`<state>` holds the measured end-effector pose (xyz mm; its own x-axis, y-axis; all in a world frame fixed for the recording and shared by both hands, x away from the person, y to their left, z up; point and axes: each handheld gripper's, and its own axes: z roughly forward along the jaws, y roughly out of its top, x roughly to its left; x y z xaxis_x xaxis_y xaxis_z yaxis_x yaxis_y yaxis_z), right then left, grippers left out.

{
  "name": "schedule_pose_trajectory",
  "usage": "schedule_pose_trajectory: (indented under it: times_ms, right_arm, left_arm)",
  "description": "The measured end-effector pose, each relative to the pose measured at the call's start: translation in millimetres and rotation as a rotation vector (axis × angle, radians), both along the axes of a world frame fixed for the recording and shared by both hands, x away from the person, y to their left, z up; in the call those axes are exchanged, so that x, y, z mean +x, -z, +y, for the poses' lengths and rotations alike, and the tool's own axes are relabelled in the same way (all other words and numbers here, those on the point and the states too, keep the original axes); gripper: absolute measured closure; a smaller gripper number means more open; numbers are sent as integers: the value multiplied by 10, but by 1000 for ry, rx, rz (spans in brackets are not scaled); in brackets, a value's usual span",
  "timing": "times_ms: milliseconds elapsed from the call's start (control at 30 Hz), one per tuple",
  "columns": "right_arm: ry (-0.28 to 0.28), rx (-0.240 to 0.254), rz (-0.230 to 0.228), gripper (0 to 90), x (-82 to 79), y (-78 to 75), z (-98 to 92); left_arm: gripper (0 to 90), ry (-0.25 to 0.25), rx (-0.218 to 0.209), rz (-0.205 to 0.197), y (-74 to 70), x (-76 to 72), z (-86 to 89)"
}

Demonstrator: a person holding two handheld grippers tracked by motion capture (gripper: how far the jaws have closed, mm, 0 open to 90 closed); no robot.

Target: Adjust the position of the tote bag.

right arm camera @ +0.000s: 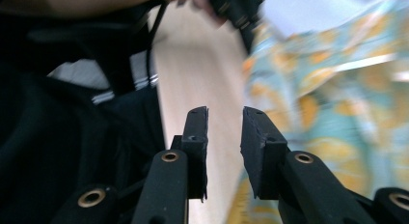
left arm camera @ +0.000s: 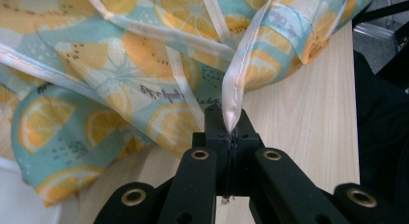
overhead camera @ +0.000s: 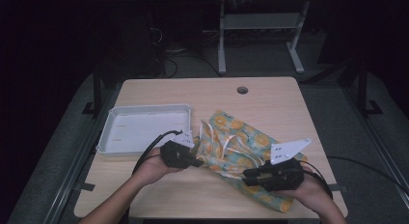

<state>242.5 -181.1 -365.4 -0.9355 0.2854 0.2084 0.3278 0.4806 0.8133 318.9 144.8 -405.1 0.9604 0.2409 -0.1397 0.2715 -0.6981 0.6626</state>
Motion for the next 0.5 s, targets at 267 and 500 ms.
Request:
schedule_pose_trajectory:
  times_ms: [267,500]
  right_arm:
    - [233,-69,-23,731,268,-41,-390]
    - [310,-120,9,739,373,185,-535]
  left_arm:
    - [894,-3,28,17,38,-125,146]
    - [894,-26,39,53,97,-296,393]
